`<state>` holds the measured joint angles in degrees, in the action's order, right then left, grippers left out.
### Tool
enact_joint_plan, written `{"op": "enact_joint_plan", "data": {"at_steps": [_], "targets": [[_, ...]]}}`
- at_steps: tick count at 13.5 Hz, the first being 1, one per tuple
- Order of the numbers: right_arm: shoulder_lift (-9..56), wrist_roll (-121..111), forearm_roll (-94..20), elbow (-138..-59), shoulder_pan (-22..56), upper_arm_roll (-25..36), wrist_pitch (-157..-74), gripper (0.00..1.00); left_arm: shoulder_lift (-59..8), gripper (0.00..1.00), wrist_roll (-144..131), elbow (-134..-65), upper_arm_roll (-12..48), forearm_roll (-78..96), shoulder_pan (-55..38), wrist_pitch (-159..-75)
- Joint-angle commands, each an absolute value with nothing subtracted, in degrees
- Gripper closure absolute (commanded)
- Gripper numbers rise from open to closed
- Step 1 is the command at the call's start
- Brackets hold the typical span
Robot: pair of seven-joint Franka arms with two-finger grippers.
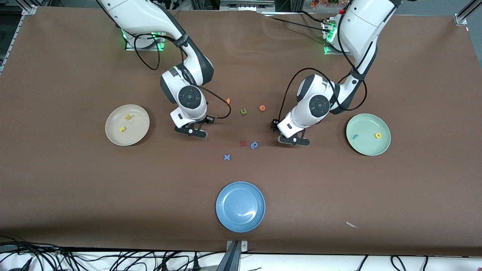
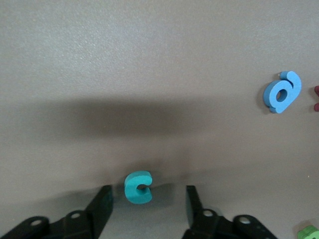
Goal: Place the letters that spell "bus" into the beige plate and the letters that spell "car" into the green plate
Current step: 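Place the d on the white plate while the left gripper carries c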
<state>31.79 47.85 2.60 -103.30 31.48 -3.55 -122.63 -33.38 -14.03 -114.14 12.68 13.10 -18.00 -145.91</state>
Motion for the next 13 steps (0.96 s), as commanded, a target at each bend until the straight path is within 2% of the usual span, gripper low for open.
{"op": "enact_joint_plan", "data": {"at_steps": [1, 6, 9, 12, 13], "targets": [[30.2, 39.3, 2.8, -100.8, 31.1, 0.3, -115.9, 0.8, -34.2, 0.55, -14.1, -113.5, 12.0, 11.8, -19.0, -146.3], [28.9, 13.2, 2.0, -102.5, 31.0, 13.7, -111.5, 0.8, -34.3, 0.83, -14.1, -113.5, 11.9, 10.6, -19.0, -146.3], [29.1, 4.0, 1.9, -104.9, 30.2, 18.5, -112.4, 0.8, -33.8, 0.89, -14.1, -113.5, 11.9, 10.5, -18.9, -146.1], [30.1, -2.6, 1.2, -108.3, 25.1, 18.5, -117.0, 0.78, -32.1, 0.93, -13.6, -113.4, 11.3, 10.5, -18.3, -144.6], [30.3, -3.5, 0.3, -109.1, 25.1, 18.6, -118.3, 0.74, -31.3, 0.95, -13.5, -113.0, 10.9, 10.4, -17.6, -142.7]]}}
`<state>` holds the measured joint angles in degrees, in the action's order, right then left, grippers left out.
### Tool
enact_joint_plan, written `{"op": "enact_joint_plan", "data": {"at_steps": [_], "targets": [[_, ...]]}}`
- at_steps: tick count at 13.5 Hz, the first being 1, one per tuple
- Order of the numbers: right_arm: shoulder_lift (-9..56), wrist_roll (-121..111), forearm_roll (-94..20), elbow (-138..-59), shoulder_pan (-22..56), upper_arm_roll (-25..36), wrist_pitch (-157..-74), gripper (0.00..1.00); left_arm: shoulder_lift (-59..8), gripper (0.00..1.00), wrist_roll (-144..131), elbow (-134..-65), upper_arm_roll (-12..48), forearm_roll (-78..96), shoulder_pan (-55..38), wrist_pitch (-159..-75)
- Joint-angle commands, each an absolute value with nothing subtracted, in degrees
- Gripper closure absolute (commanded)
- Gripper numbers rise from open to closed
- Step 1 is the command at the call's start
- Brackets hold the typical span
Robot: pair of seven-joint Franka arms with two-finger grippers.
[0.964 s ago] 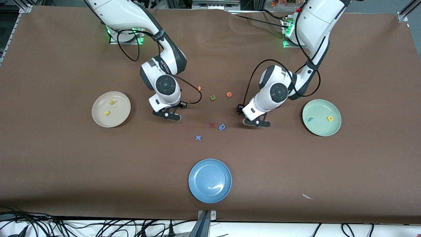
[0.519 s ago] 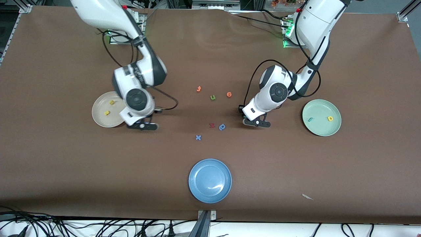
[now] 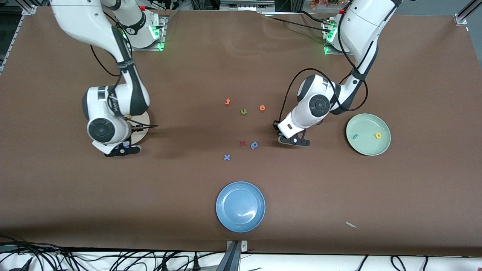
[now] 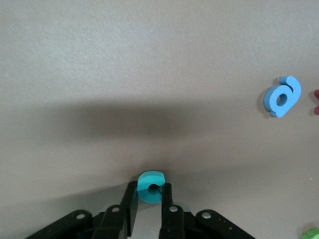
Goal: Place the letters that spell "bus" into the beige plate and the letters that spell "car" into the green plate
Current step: 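Place the d on the white plate while the left gripper carries c, then release the c onto the green plate with the left gripper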
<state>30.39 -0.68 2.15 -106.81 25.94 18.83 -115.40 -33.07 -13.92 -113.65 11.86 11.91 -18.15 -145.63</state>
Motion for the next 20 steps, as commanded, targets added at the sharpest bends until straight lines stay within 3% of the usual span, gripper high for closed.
{"op": "enact_joint_plan", "data": {"at_steps": [1, 3, 4, 8, 13, 16, 20], "targets": [[30.4, -3.5, -0.2, -109.2, 25.0, 18.5, -118.3, 0.59, -30.2, 0.96, -12.7, -113.0, 10.8, 9.8, -16.4, -141.0], [30.2, -3.5, -0.3, -109.1, 25.0, 18.5, -118.2, 0.07, -27.7, 0.96, -9.2, -113.1, 10.7, 6.7, -13.3, -137.3], [29.9, -3.6, -0.4, -108.6, 25.0, 18.6, -117.6, 0.01, -26.1, 0.96, -8.6, -113.3, 10.7, 5.5, -12.0, -134.4], [25.9, -3.5, -0.6, -104.5, 25.1, 18.7, -112.9, 0.01, -19.2, 0.99, -5.3, -115.4, 10.6, -2.6, -7.5, -124.7], [17.0, -3.3, -0.6, -98.7, 25.1, 19.8, -106.9, 0.01, -10.7, 0.99, 13.4, -123.5, 5.4, -3.0, -1.0, -124.2], [15.0, -3.3, -0.4, -92.1, 25.1, 20.6, -101.7, 0.0, -10.4, 0.98, 22.9, -124.5, -0.5, -3.1, -0.1, -124.6], [15.4, -2.3, -0.4, -85.4, 25.2, 20.7, -94.8, 0.0, -10.9, 0.9, 25.0, -127.1, -2.2, -3.1, 0.7, -128.2]]}}
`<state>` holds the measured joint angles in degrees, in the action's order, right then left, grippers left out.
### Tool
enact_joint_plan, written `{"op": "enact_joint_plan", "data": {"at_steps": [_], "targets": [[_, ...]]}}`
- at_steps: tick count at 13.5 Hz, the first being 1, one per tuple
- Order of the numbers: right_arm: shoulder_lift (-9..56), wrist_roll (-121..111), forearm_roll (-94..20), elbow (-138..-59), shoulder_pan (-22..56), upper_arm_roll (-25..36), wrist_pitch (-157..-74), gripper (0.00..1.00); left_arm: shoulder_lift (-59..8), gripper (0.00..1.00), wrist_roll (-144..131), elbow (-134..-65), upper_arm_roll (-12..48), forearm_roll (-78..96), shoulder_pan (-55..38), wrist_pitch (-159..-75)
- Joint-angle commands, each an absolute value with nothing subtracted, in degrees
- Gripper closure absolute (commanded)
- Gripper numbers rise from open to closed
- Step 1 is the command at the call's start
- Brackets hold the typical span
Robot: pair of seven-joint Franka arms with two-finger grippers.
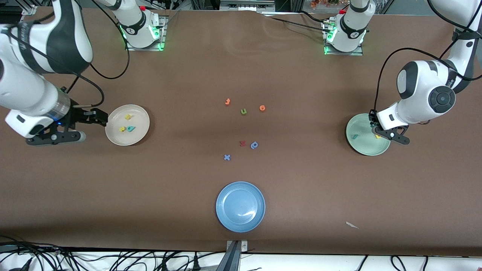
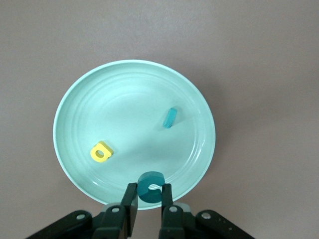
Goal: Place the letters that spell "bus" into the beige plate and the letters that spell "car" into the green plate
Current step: 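Release the c onto the green plate with the left gripper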
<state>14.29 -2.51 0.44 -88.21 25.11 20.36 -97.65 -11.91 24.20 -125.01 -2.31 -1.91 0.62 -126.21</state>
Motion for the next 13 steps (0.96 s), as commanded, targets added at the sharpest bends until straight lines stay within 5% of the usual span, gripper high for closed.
{"op": "enact_joint_plan", "data": {"at_steps": [1, 2, 5, 13], "targets": [[15.3, -1.7, -0.4, -85.4, 25.2, 20.6, -94.1, 0.0, -10.9, 0.85, 25.0, -127.2, -2.2, -3.3, 0.7, -128.4], [15.3, -1.2, -0.4, -85.4, 25.4, 20.5, -93.8, 0.0, -10.9, 0.77, 25.0, -127.2, -2.2, -3.7, 0.8, -128.4], [15.1, -1.3, -0.4, -85.4, 25.5, 20.4, -93.8, 0.0, -10.9, 0.05, 25.0, -127.2, -2.2, -3.8, 0.8, -128.4], [15.1, 4.7, -0.5, -85.3, 25.7, 20.3, -93.8, 0.0, -8.1, 0.0, 24.8, -127.4, -2.1, -3.7, 2.4, -125.3]]}}
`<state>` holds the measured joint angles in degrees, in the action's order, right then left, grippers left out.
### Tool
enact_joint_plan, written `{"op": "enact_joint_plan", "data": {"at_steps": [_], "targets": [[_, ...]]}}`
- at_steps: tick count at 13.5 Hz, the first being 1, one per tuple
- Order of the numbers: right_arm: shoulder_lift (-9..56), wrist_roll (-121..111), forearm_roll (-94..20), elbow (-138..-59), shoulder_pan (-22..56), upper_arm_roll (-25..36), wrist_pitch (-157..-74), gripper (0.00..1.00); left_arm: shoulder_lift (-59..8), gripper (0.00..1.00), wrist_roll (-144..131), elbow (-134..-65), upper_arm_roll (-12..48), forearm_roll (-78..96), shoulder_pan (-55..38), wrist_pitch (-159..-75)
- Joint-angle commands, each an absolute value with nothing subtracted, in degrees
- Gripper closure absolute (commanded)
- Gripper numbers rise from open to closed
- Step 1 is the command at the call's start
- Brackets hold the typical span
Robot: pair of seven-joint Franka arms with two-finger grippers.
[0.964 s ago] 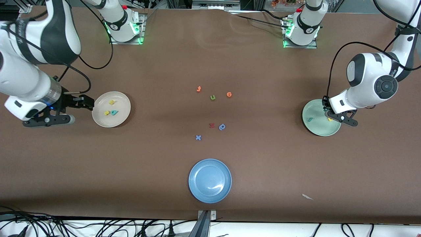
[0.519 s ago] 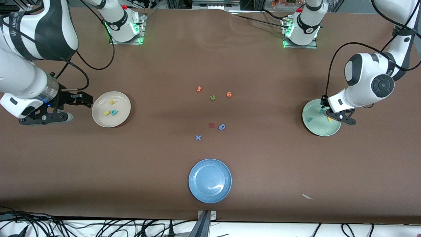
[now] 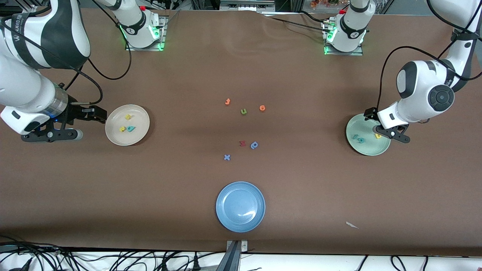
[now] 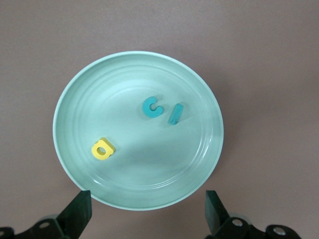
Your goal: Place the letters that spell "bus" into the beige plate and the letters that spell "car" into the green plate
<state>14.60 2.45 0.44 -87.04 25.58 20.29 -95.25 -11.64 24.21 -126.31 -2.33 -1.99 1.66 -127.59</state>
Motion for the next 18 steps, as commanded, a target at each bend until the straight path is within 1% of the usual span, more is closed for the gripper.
{"op": "enact_joint_plan", "data": {"at_steps": [1, 2, 4, 5, 8, 11, 13, 15, 17, 18], "targets": [[15.1, 4.7, -0.5, -85.3, 25.7, 20.4, -93.9, 0.0, -7.1, 0.0, 24.9, -127.6, -2.0, -3.5, 2.4, -125.1], [15.1, 4.6, -0.5, -85.3, 25.6, 20.5, -93.9, 0.0, -6.6, 0.0, 24.9, -127.2, -1.7, -3.2, 2.3, -125.2], [15.1, 5.1, -0.7, -85.3, 24.5, 20.0, -94.0, 0.0, -2.9, 0.0, 24.8, -126.6, -1.3, -3.0, 2.4, -124.4], [15.0, 5.3, -1.0, -85.3, 22.7, 17.8, -93.9, 0.0, -1.6, 0.0, 24.7, -125.3, -1.3, -3.0, 2.4, -122.5], [13.9, 5.3, -0.1, -85.3, 10.7, 4.5, -94.1, 0.0, -1.3, 0.0, 24.3, -115.7, -1.1, -3.0, 2.4, -110.9], [12.4, 4.6, 0.2, -86.1, 3.2, -1.3, -94.2, 0.0, -0.1, 0.0, 24.2, -108.0, -1.1, -3.0, 2.4, -101.4], [10.8, 4.6, 0.5, -88.8, -0.8, -5.6, -95.4, 0.0, 0.1, 0.0, 22.9, -102.2, -1.1, -3.0, 2.4, -95.1], [8.9, 4.7, 1.1, -91.8, -1.7, -6.4, -96.5, 0.0, 0.1, 0.0, 16.6, -95.5, 0.9, -3.1, 2.4, -88.4], [9.2, 4.9, 1.2, -91.6, -1.6, -6.4, -96.5, 0.0, 0.2, 0.0, 7.8, -90.5, 3.9, -3.3, 2.4, -83.2], [9.4, 5.1, 1.1, -91.3, -1.5, -6.5, -96.5, 0.0, 0.3, 0.0, 5.0, -89.0, 4.2, -3.3, 2.5, -81.8]]}}
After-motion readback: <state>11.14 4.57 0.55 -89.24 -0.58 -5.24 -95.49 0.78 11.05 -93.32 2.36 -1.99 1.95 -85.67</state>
